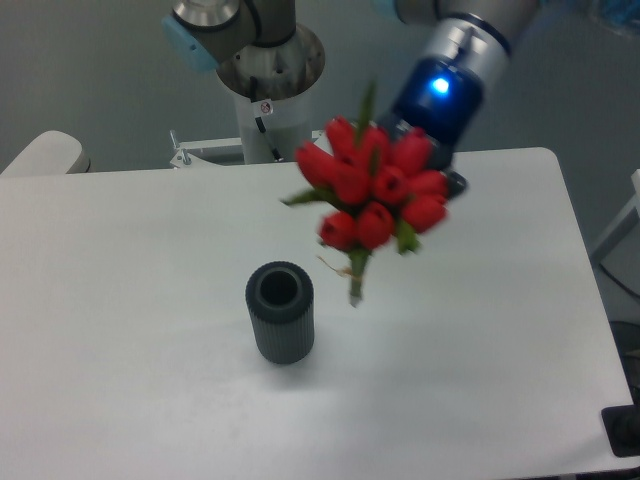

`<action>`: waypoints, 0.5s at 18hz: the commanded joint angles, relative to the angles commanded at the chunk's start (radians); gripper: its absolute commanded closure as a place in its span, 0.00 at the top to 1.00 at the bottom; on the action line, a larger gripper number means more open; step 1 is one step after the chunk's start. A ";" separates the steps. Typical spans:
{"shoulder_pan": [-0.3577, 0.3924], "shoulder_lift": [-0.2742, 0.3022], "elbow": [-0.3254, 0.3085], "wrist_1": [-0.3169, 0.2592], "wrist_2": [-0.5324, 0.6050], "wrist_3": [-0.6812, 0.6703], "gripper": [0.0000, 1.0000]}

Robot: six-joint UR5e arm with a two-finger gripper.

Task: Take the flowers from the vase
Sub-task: 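Carry the tulip bouquet away from the vase and hold it aloft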

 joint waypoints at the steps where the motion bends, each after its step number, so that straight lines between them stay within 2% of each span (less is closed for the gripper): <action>1: 0.011 -0.028 0.025 0.002 0.000 0.002 0.31; 3: 0.014 -0.075 0.064 0.002 0.000 0.015 0.31; 5: 0.015 -0.109 0.074 0.003 0.002 0.066 0.31; 9: 0.032 -0.140 0.095 0.000 0.002 0.121 0.31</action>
